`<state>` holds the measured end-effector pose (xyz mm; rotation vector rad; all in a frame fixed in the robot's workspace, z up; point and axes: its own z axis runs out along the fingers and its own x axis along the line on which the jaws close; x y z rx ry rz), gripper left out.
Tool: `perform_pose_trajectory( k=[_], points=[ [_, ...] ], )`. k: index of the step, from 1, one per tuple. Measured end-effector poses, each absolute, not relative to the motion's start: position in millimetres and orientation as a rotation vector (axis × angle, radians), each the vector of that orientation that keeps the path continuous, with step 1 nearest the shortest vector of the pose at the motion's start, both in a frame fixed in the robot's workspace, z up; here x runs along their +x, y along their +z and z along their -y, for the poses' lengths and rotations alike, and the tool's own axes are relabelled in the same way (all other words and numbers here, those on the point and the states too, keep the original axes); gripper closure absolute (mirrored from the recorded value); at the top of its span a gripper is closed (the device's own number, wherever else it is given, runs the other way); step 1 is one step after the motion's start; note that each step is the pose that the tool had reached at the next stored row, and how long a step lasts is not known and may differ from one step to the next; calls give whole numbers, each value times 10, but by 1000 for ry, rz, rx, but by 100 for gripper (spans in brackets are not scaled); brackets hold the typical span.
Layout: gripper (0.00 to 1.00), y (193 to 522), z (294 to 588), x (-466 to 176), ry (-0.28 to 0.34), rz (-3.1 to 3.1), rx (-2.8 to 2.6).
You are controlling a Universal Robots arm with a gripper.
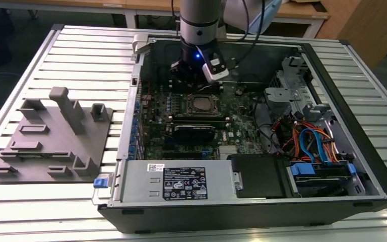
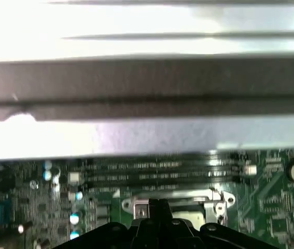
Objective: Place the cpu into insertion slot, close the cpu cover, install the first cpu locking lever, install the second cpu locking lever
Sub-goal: 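Install the first cpu locking lever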
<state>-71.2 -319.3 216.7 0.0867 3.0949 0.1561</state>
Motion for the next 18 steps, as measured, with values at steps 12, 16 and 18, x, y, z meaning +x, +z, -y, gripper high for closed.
perform_pose_trajectory(
  k=[12, 16, 18],
  points=[
    [90, 2166, 3178, -682, 170, -3096, 62],
    [90, 2163, 3173, -644, 169, -3096, 62],
    [90, 2159, 3167, -628, 169, -3096, 62]
  ],
)
